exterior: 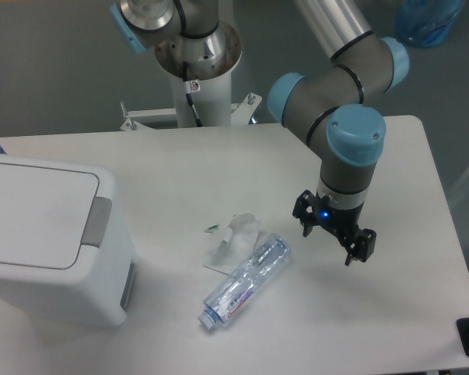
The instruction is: Open the trash can
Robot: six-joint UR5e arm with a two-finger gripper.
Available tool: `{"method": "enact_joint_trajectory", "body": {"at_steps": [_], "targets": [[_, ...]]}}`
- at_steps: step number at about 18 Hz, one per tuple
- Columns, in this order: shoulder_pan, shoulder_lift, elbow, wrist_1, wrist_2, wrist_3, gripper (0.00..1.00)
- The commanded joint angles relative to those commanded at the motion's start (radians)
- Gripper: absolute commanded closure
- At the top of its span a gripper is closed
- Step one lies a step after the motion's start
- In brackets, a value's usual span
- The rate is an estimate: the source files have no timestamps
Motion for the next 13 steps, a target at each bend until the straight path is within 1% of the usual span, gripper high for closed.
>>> {"method": "enact_joint_trajectory", "body": {"at_steps": [5,7,8,9,10,11,13], "targets": [[0.003,0.0,0.0,0.002,-0.008,0.005,0.0],[0.011,0.0,-0.008,0.024,-0.058,0.003,0.0],[0.018,0.002,-0.033,0.04,-0.099,0.002,0.0],[0.029,0.002,-0.063,0.067,-0.141,-0.003,0.0],[0.037,0.014,-0.09,0.092,-0.176,-0.024,0.0],[0.044,0.043,-0.11,0.1,-0.198,-0.058,0.0],[0.035,0.064,-0.117,0.1,-0.227,-0.135,0.0]]}}
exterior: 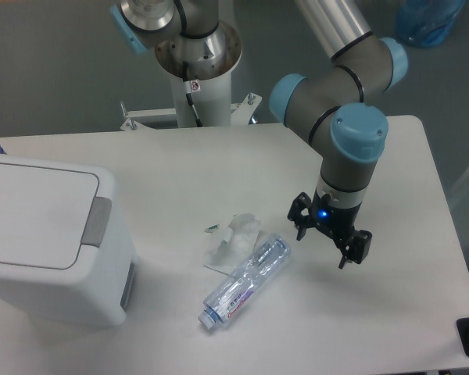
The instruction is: Open the trash can
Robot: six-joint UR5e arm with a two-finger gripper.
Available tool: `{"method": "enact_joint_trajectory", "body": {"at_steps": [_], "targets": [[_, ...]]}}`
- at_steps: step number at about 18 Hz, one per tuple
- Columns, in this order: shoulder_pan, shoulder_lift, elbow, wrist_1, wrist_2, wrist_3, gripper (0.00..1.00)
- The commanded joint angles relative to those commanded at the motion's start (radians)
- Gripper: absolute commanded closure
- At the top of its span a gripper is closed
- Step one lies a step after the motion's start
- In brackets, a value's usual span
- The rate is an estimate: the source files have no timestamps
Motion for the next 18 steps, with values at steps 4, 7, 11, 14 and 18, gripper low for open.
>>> {"method": "enact_joint_trajectory", "body": {"at_steps": [4,7,11,14,18], "targets": [[-0.037,0.011,0.035,0.0,-0.106,-0.295,0.0],[-0.08,0.015,0.087,0.008,-0.13,-0.521,0.0],[-0.158,0.015,0.139,0.041,-0.21,-0.583,0.0],[-0.205,0.025,0.207,0.041,-0.227,-0.732,0.0],[-0.265,0.029,0.253,0.041,-0.255,-0.83,0.0]]}}
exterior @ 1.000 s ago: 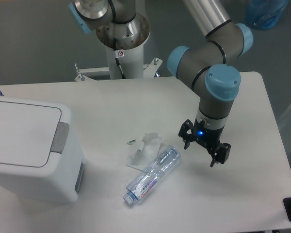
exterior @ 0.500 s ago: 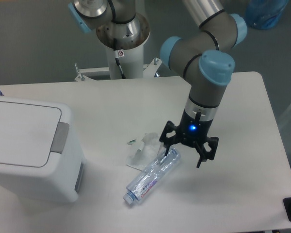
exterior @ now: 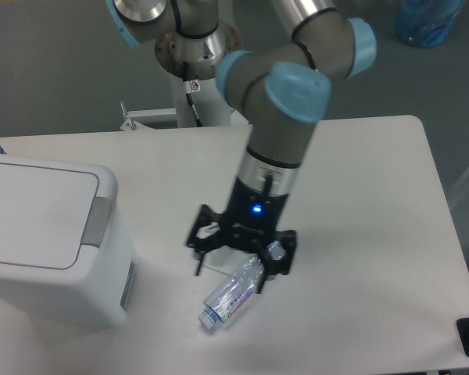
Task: Open the trash can
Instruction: 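Move the open gripper over to the white trash bin's lid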
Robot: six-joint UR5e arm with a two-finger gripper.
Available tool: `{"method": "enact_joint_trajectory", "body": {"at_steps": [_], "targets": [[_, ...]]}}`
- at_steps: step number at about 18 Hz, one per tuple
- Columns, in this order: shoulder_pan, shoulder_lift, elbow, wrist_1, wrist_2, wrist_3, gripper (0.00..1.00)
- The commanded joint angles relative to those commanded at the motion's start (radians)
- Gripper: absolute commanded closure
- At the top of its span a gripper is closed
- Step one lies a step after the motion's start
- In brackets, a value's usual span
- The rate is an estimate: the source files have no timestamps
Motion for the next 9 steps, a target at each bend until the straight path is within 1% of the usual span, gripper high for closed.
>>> {"method": "enact_joint_trajectory", "body": {"at_steps": [3,6,8,9], "targets": [[-0.034,0.002,-0.028,0.0,-0.005,-0.011,0.0],[-0.045,0.018,-0.031,0.0,-0.006,-0.055,0.0],[-0.061,0.04,-0.037,-0.002,-0.006,-0.081,0.0],[-0.061,0.057,-0.054,-0.002,-0.006,-0.083,0.0]]}}
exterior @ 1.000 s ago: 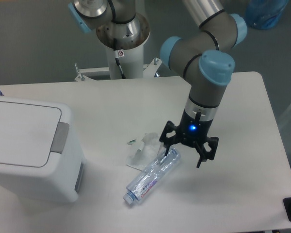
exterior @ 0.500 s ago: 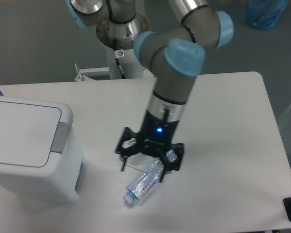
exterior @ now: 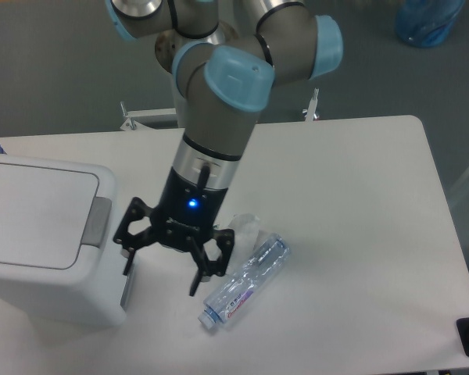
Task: Open the trash can
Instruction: 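Move the open gripper over to the white trash bin's lid, then press the gripper down on the lid's button to pop it open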
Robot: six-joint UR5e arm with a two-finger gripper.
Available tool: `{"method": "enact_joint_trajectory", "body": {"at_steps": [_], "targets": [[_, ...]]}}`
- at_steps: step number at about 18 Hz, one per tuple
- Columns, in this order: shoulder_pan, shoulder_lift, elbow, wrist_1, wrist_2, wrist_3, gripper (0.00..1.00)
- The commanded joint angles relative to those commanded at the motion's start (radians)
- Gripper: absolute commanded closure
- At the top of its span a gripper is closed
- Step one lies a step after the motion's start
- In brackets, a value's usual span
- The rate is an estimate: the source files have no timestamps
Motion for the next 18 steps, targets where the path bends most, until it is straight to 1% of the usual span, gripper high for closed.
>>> {"method": "enact_joint_trajectory", "body": {"at_steps": [3,6,11,14,18], "targets": [[0.002,0.049,-0.051,0.0,0.003,0.006,0.0],[0.003,0.081,-0.088,0.0,0.008,0.012,0.0],[0.003,0.086,-0.123,0.002,0.014,0.02,0.0],[0.0,0.083,-0.123,0.003,0.044,0.02,0.0],[0.0,0.085,-0.134,0.005,0.046,0.021,0.0]]}}
